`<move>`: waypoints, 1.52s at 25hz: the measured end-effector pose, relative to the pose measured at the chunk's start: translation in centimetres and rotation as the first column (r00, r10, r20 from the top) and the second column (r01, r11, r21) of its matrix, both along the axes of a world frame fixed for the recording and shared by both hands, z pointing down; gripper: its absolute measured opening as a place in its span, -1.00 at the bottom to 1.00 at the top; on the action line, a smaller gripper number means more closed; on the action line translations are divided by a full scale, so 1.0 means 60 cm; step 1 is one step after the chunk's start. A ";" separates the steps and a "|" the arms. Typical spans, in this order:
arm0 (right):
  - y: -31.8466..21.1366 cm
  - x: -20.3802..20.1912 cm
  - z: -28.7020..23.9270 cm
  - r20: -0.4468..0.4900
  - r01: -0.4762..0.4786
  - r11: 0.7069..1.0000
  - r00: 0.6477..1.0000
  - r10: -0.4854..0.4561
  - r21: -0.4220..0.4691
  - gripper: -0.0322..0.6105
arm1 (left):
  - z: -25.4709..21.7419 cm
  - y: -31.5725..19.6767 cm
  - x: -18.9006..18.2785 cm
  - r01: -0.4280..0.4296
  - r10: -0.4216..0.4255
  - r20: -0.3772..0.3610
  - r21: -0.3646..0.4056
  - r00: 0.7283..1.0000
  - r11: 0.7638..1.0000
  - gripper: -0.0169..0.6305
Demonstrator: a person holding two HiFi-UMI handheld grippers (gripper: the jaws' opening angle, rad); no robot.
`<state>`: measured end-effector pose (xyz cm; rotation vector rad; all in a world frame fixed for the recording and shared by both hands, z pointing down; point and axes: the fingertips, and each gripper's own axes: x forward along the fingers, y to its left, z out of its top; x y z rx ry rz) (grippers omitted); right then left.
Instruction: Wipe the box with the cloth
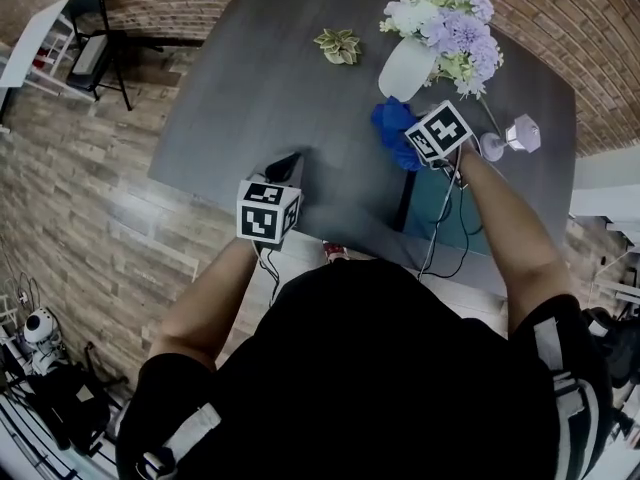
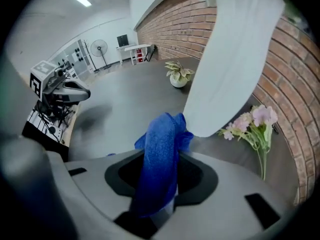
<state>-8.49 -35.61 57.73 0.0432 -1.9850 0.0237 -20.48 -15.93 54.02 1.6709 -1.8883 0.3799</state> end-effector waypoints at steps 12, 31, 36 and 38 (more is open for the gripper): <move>-0.073 0.103 0.015 -0.039 -0.133 0.991 0.990 0.133 0.009 -0.45 | 0.006 -0.010 0.024 -0.068 0.068 -0.006 -0.019 0.998 0.997 -0.92; -0.114 0.374 0.031 -0.054 -0.216 0.970 0.976 0.211 -0.113 -0.45 | 0.007 -0.032 0.095 -0.146 0.145 -0.013 -0.033 0.989 0.989 -0.92; -0.128 0.483 0.038 -0.106 -0.322 0.944 0.943 0.315 -0.065 -0.45 | -0.006 -0.036 0.124 -0.233 0.234 0.011 -0.032 0.972 0.972 -0.92; -0.144 0.521 0.034 -0.104 -0.401 0.916 0.912 0.396 -0.032 -0.45 | -0.019 -0.048 0.122 -0.258 0.258 0.025 -0.010 0.966 0.966 -0.92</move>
